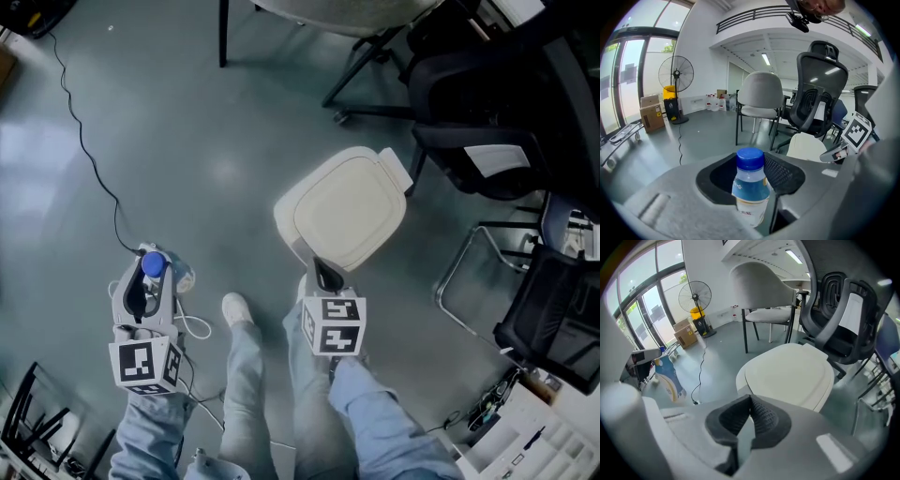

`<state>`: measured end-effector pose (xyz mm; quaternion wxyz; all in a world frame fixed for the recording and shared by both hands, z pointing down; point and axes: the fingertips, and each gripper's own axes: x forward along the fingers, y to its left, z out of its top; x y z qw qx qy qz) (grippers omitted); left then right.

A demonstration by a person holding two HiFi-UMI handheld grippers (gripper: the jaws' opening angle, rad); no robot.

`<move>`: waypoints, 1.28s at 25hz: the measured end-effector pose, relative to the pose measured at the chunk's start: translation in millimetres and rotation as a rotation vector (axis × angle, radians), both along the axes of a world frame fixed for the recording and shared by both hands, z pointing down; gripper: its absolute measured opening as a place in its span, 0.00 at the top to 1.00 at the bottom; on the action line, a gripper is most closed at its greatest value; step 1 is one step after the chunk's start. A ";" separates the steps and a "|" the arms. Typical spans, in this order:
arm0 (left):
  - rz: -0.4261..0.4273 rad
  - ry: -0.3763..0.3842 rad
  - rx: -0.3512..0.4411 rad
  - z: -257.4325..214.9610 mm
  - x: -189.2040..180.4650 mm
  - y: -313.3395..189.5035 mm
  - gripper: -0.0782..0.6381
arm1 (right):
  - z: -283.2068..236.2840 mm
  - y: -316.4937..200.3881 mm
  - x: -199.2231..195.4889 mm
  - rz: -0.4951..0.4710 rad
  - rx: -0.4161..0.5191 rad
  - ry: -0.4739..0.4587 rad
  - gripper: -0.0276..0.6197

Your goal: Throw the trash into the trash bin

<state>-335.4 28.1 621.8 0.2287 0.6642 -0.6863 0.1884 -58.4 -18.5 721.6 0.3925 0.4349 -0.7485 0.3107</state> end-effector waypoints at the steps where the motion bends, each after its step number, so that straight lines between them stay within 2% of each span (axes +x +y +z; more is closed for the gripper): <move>1: -0.006 0.001 -0.003 2.3 -3.1 1.1 0.63 | 2.3 0.6 -0.6 -0.002 -0.003 0.005 0.95; 18: -0.066 0.013 -0.027 17.9 -35.6 8.8 0.63 | 27.8 4.2 -5.3 0.013 -0.074 0.071 0.95; 24: -0.080 0.020 -0.028 18.5 -37.0 10.4 0.63 | 30.6 6.5 -7.0 0.000 -0.051 0.109 0.95; 32: -0.073 0.023 -0.026 19.6 -29.7 10.6 0.63 | 30.0 7.8 -12.5 -0.081 0.017 0.201 0.95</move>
